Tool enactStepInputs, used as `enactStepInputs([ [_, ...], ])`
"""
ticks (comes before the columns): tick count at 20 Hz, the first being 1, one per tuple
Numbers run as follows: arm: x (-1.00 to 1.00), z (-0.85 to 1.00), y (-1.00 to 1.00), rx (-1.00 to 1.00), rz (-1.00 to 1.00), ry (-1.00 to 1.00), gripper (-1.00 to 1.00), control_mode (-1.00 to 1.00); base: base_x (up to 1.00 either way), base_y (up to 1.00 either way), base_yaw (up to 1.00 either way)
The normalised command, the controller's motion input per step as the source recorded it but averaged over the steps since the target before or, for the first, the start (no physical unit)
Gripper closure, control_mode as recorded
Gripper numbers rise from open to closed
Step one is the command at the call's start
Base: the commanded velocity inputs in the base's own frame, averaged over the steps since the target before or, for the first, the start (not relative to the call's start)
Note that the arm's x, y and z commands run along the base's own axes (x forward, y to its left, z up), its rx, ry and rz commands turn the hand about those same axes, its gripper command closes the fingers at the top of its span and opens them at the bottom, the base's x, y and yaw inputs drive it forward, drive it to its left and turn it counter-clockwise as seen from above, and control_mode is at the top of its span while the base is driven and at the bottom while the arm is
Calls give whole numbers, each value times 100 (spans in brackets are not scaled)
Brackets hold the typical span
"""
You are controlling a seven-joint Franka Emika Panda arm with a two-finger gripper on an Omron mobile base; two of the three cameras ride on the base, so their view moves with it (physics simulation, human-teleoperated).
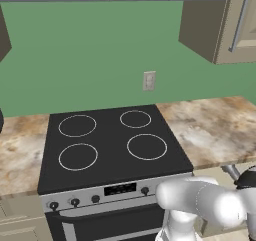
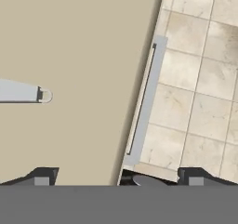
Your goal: Take the tongs from the drawer on the right and place them on the dining counter next to the tray containing the kebab skewer.
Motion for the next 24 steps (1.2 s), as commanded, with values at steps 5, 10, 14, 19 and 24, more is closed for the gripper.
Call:
enactStepInputs([
  [5,-100,-37,-35,0,0,0,-100,-100,0,0,0],
  [10,-100,-29,-44,0,0,0,-100,-100,0,0,0],
  [14,-100,-6,-46,7,-2,0,-100,-100,0,0,0],
  [19,-100,18,-45,17,-7,3,-100,-100,0,0,0],
  [24,-100,87,-38,26,-19,5,-100,-100,0,0,0],
])
